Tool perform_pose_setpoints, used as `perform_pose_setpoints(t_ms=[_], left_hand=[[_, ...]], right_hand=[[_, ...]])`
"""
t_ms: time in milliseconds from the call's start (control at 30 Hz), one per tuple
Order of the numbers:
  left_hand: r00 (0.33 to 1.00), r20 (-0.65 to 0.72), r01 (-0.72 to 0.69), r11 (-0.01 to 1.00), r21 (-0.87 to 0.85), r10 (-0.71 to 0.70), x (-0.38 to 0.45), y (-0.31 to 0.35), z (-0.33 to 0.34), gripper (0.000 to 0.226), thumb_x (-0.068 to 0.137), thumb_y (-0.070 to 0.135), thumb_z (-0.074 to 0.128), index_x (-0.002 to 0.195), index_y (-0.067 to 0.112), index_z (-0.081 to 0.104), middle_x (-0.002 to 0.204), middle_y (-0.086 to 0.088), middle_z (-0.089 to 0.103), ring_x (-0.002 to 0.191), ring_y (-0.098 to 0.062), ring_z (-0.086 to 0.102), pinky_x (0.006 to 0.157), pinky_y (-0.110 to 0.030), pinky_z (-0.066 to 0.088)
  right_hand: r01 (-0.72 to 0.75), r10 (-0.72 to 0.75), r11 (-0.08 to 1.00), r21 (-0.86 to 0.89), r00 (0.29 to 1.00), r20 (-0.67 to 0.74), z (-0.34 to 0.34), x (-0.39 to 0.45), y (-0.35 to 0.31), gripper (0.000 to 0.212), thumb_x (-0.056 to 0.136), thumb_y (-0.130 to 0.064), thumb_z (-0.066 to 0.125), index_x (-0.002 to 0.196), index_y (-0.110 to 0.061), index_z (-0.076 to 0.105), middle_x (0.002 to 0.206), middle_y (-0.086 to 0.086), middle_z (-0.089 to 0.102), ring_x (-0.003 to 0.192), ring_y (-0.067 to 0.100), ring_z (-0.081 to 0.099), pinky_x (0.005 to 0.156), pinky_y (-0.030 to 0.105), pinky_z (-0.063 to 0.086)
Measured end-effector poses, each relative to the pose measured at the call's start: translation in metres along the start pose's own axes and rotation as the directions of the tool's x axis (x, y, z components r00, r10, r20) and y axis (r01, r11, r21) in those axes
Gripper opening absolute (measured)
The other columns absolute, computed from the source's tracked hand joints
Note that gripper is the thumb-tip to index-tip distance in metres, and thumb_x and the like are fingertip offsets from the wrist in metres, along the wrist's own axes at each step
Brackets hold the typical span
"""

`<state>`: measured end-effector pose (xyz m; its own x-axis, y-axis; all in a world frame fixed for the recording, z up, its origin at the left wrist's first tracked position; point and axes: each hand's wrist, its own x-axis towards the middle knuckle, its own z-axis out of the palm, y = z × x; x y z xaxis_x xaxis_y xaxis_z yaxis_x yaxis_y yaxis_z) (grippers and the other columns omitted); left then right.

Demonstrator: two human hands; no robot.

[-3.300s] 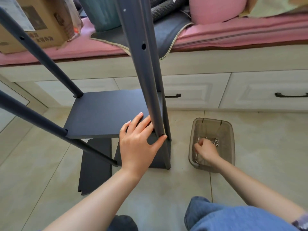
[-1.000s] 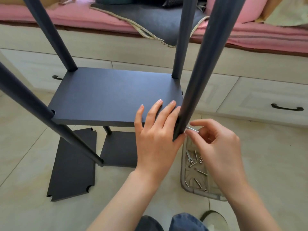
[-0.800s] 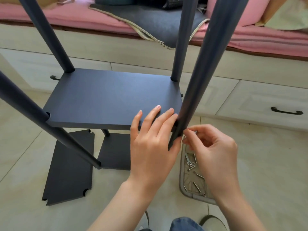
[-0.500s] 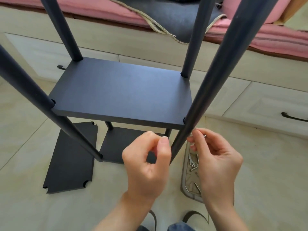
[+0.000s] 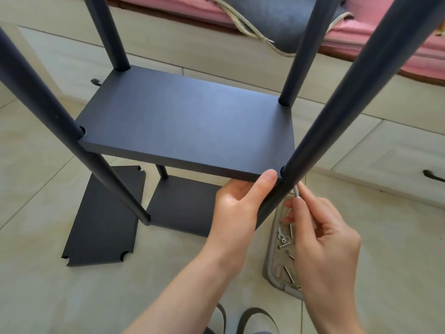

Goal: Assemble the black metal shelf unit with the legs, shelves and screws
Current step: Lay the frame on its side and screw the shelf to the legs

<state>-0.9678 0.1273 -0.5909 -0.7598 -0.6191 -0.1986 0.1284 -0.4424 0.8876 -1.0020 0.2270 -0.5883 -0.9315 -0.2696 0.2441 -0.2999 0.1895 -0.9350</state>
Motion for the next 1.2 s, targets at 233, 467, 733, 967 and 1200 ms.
perform_pose_setpoints(t_ms=[233,467,733,967,1200], left_hand=[[1.000,0.021,0.020,0.999,0.040,-0.021,0.0004,-0.0038,-0.0015,0.028,0.098,0.029,0.062,0.094,0.005,0.076,0.103,-0.018,0.075,0.105,-0.031,0.071,0.107,-0.047,0.049],[0.999,0.041,-0.007,0.999,0.054,0.005,-0.0023,-0.0045,-0.0012,0.029,0.097,0.032,0.063,0.073,0.022,0.075,0.086,-0.013,0.073,0.099,-0.033,0.070,0.103,-0.045,0.052],[0.999,0.039,-0.017,1.000,-0.008,0.017,-0.0021,-0.0030,0.0035,0.035,0.096,0.030,0.061,0.062,0.026,0.070,0.071,0.001,0.062,0.078,-0.012,0.063,0.093,-0.037,0.053],[0.999,0.034,0.008,0.998,-0.064,-0.006,-0.0024,-0.0055,0.0050,0.032,0.082,0.045,0.064,0.089,0.015,0.073,0.096,-0.013,0.075,0.098,-0.026,0.072,0.102,-0.042,0.053],[0.999,0.020,0.047,0.998,-0.042,-0.046,-0.0015,-0.0051,0.0047,0.051,0.083,0.049,0.063,0.106,0.003,0.071,0.107,-0.020,0.074,0.105,-0.033,0.070,0.106,-0.051,0.048]], right_hand=[[-0.109,0.122,0.983,0.145,0.989,-0.083,-0.0079,0.0031,-0.0009,0.013,0.084,-0.012,0.074,0.091,-0.023,0.073,0.083,-0.002,0.075,0.075,0.018,0.072,0.070,0.021,0.056],[-0.062,0.080,0.987,0.145,0.990,-0.119,-0.0074,-0.0003,0.0002,0.014,0.082,-0.008,0.074,0.088,-0.020,0.074,0.083,-0.004,0.075,0.074,0.015,0.072,0.072,0.019,0.056],[0.013,0.011,0.988,0.155,0.988,-0.153,-0.0046,-0.0002,0.0022,0.019,0.079,-0.005,0.076,0.087,-0.022,0.071,0.087,0.002,0.073,0.084,0.016,0.070,0.085,0.023,0.053],[-0.027,0.053,0.983,0.179,0.988,-0.144,-0.0049,-0.0020,0.0014,0.018,0.080,-0.008,0.074,0.087,-0.024,0.071,0.083,-0.007,0.074,0.079,0.010,0.069,0.081,0.018,0.054],[-0.007,0.018,0.991,0.131,0.996,-0.086,-0.0108,0.0001,0.0036,0.027,0.085,0.000,0.070,0.089,-0.026,0.069,0.087,-0.002,0.072,0.085,0.011,0.069,0.083,0.018,0.053]])
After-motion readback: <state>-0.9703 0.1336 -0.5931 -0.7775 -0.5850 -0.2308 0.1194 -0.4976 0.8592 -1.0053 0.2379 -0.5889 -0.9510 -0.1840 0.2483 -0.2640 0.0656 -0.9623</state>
